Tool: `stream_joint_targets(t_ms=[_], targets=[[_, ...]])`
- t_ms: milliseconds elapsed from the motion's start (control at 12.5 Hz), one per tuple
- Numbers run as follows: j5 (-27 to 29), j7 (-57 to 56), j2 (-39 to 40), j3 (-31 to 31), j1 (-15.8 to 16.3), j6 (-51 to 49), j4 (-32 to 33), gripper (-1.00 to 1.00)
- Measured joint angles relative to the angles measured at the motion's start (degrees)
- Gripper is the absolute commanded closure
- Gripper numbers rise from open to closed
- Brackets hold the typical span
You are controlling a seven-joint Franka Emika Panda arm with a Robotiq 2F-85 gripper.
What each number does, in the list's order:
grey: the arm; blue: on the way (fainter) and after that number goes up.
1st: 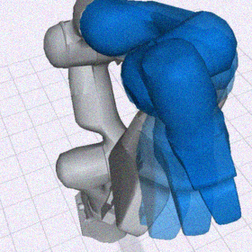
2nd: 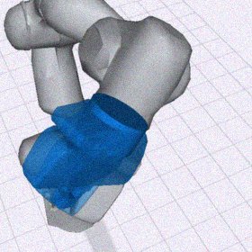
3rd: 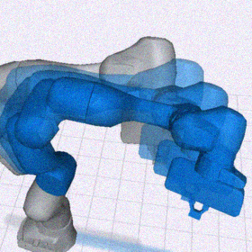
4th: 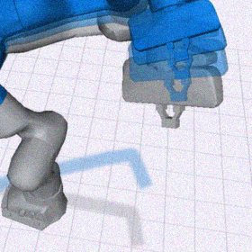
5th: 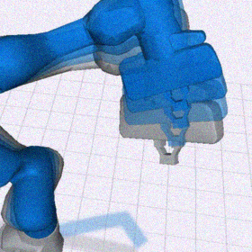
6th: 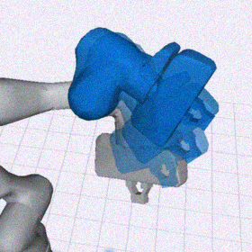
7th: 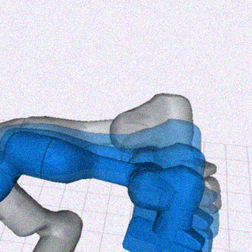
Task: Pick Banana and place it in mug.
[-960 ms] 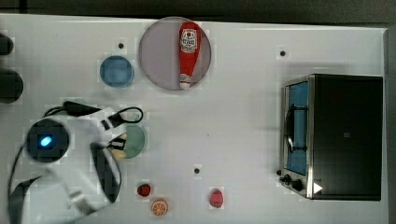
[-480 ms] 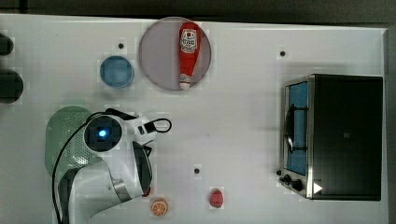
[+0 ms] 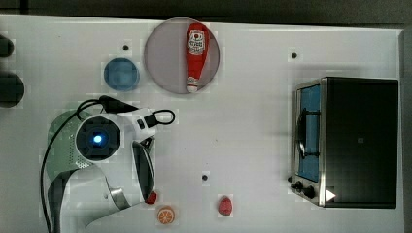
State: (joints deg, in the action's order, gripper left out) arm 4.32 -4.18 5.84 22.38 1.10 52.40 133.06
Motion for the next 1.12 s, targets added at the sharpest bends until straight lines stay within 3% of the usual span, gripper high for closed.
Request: stream_joint_targets(t_ms=[320,560,800,1120], targets=[[-1.65,0.0,-10.42,-5.27,0.33,-17.79,-1.45,-1.0],[-2.34,0.0,-14.52,-13.9,0.46,-30.26,-11.86,-1.0],[-3.91,0.0,-16.56,-22.0,-2.81,-36.02,-22.72,-1.0],[-4.88,0.0,-21.39,-29.08,-4.92,-48.31,-24.84,-1.0]])
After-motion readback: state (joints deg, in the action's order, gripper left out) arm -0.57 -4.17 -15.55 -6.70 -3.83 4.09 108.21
